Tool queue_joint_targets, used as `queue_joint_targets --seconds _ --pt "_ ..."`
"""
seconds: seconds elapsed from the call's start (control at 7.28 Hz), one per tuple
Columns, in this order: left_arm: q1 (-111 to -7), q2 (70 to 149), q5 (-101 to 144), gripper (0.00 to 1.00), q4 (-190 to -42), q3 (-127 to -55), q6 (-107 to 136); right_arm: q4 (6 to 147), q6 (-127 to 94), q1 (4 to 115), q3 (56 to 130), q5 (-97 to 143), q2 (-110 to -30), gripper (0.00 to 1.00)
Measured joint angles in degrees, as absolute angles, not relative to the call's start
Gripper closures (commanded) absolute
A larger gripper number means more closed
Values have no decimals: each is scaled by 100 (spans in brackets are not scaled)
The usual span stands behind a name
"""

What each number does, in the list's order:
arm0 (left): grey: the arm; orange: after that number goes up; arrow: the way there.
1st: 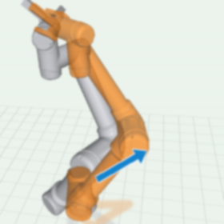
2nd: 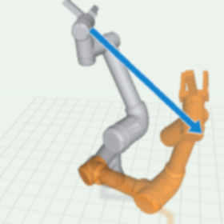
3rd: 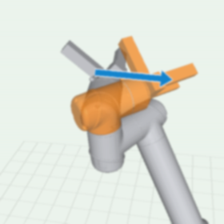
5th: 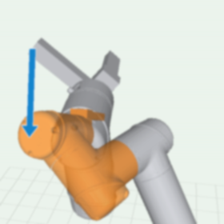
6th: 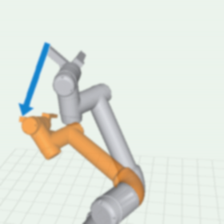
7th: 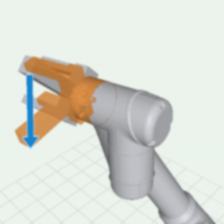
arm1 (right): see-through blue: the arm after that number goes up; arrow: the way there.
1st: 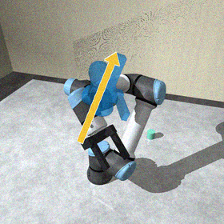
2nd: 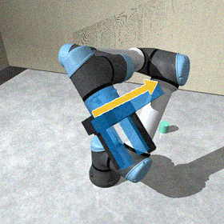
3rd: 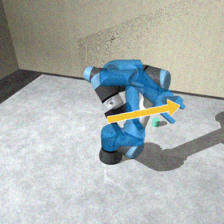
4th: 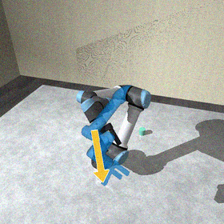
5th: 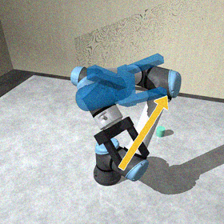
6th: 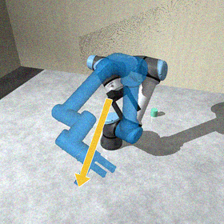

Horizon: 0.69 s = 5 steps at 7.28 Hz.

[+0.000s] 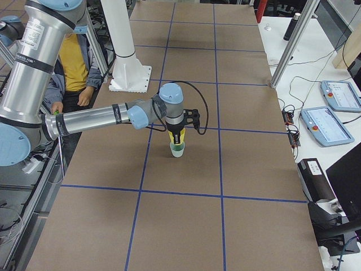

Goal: Transfer and stack yellow cup on green cup

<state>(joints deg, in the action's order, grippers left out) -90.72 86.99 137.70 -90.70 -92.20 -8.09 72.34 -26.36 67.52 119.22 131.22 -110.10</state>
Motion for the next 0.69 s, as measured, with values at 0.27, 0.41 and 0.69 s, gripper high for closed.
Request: queue_joint_targets --seconds 0.27,0.41,0.69 --pt "-9073 8492 13782 0 -9088 -9396 -810 6537 -2910 6722 11370 13383 -10884 100" --pt "-9072 8409 13784 0 -9093 -9462 -814 6257 -3054 6679 11178 13438 -10848 100" --pt "-9071 8357 13783 0 -9096 -9506 -817 5853 -3197 6573 10941 13529 -10835 100"
